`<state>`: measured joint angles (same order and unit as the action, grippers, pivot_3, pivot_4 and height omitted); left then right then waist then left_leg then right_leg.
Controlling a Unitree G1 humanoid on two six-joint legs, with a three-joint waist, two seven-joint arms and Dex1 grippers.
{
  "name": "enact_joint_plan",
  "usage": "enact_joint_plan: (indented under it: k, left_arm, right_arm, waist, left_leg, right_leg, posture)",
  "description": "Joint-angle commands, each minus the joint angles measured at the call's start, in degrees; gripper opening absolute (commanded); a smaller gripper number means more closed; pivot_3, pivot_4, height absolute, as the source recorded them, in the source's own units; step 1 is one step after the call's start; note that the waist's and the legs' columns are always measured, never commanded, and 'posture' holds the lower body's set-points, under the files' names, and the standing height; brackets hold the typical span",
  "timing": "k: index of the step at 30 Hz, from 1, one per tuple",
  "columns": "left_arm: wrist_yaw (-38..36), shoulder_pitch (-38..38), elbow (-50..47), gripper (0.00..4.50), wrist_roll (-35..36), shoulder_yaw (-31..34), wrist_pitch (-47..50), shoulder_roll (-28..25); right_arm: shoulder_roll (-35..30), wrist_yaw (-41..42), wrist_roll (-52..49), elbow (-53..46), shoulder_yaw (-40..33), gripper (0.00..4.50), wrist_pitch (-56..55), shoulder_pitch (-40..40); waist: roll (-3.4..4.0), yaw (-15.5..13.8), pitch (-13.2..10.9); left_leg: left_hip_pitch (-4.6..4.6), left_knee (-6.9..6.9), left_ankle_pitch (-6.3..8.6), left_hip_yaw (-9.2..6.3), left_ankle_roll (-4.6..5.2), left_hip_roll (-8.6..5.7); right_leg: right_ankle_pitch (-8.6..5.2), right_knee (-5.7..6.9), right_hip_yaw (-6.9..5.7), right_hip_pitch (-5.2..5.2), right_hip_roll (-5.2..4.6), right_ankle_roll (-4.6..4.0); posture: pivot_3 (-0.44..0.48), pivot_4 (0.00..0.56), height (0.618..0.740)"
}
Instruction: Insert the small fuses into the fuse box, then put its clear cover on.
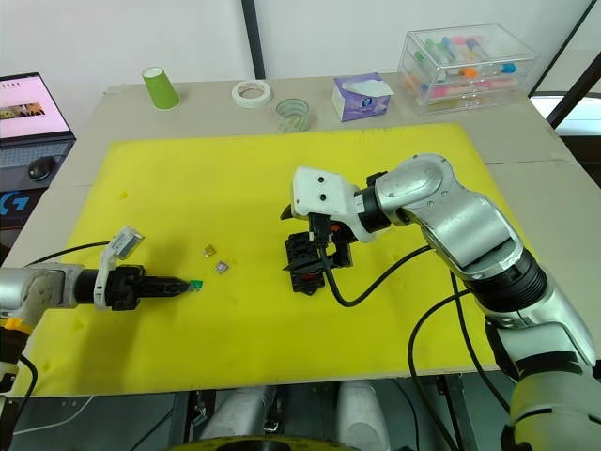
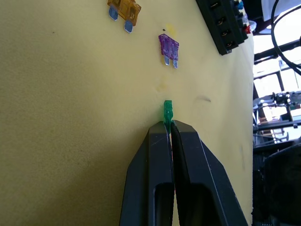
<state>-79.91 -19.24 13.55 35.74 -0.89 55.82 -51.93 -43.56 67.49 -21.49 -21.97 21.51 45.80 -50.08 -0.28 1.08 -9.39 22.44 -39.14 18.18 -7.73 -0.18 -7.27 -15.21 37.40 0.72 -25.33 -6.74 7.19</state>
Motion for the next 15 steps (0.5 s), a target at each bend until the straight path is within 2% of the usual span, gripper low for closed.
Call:
enact_joint_plan:
  k: [1,4,9,12,15]
  left_arm:
    - [0.78,-1.1,-3.63,0.01,2.29,3.64,1.27,-1.06]
    - [1.53,-2.02,-8.58,0.01,4.93,7.14,1.53,-1.5]
    - [2.91,-5.53,-19.07,0.01,11.11,12.33,3.47,-2.36]
    - [5.01,-8.81,-24.2,0.01,13.18,12.83,2.77,-1.19]
    - [8.02,-14.03,-27.88,0.01,13.38,11.64,-0.61,2.29]
  right_arm:
    - [0.12,0.13,-0.49,-0.71,-1.44,4.5,0.07,-0.96]
    - [-0.29,0.3,-1.51,-0.37,-2.51,4.5,1.52,-1.32]
    - [0.37,-0.51,-7.92,1.64,-7.45,4.5,11.12,-4.69]
    - [1.69,-1.45,-13.36,3.24,-11.41,4.5,18.0,-7.23]
    - [2.77,-2.53,-17.89,5.5,-15.16,4.5,23.77,-10.41]
  waist:
    - [0.0,-0.01,0.0]
    - [-0.01,-0.23,-0.01]
    - [-0.02,-0.24,-0.01]
    - [-0.02,-0.23,-0.01]
    - [-0.03,-0.37,-0.01]
  left_leg:
    - [0.0,-0.01,0.0,0.0,0.0,0.0]
    - [0.01,-0.03,0.0,0.0,0.0,0.0]
    - [0.01,-0.04,0.0,-0.01,0.0,-0.01]
    - [0.01,-0.03,0.0,-0.01,0.0,0.0]
    - [0.01,-0.03,0.0,-0.01,0.0,0.0]
  right_leg:
    - [0.0,0.0,0.0,0.0,0.0,0.0]
    - [0.0,0.0,0.0,0.01,-0.01,0.0]
    - [0.0,-0.01,0.03,0.03,-0.04,0.0]
    - [0.0,-0.02,0.03,0.04,-0.04,0.0]
    - [0.0,-0.02,0.04,0.05,-0.04,0.0]
  posture:
    - [0.0,0.15,0.74]
    - [0.0,0.15,0.74]
    - [0.0,0.15,0.74]
    - [0.0,0.15,0.74]
    - [0.0,0.15,0.74]
